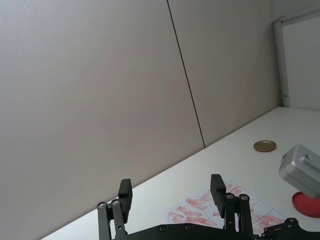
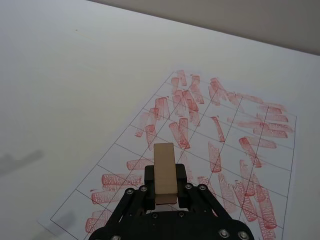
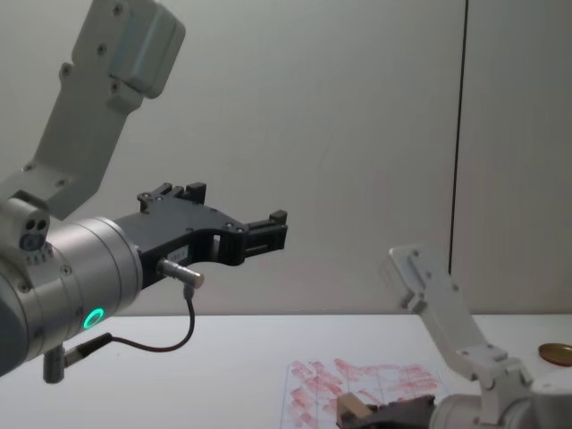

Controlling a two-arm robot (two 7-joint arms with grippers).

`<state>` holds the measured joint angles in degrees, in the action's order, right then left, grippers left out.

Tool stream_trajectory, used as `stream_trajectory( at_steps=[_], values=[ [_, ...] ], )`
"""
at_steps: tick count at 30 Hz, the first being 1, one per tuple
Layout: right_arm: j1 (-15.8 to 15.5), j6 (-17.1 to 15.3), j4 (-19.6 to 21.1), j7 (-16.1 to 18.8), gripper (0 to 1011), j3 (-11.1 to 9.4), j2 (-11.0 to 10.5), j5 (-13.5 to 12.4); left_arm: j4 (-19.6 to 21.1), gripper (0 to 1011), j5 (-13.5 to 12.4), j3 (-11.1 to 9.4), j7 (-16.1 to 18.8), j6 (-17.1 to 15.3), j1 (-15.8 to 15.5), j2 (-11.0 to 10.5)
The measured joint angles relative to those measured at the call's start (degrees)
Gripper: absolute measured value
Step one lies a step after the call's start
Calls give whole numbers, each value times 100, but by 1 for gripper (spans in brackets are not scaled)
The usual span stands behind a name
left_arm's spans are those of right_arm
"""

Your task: Use the one hand to pick up the stamp and affix it onto the A4 paper.

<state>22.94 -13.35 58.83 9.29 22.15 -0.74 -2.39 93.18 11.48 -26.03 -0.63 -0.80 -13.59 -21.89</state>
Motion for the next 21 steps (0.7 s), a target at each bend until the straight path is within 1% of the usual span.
stream_trajectory(
  at_steps=[4, 6, 7, 14, 21],
  values=[
    [97, 51, -281, 2, 220, -1, 58, -24, 0, 993, 0, 0, 0, 0, 0, 0],
    [106, 57, -308, 2, 219, -1, 64, -26, 0, 993, 0, 0, 0, 0, 0, 0],
    [150, 76, -430, 3, 220, -6, 87, -31, 0, 993, 0, 0, 0, 0, 0, -1],
    [267, 131, -706, 2, 219, -23, 144, -52, 0, 993, 0, 0, 0, 0, 0, 0],
    [340, 143, -871, 1, 220, -37, 183, -60, 0, 993, 0, 0, 0, 0, 0, 0]
  ],
)
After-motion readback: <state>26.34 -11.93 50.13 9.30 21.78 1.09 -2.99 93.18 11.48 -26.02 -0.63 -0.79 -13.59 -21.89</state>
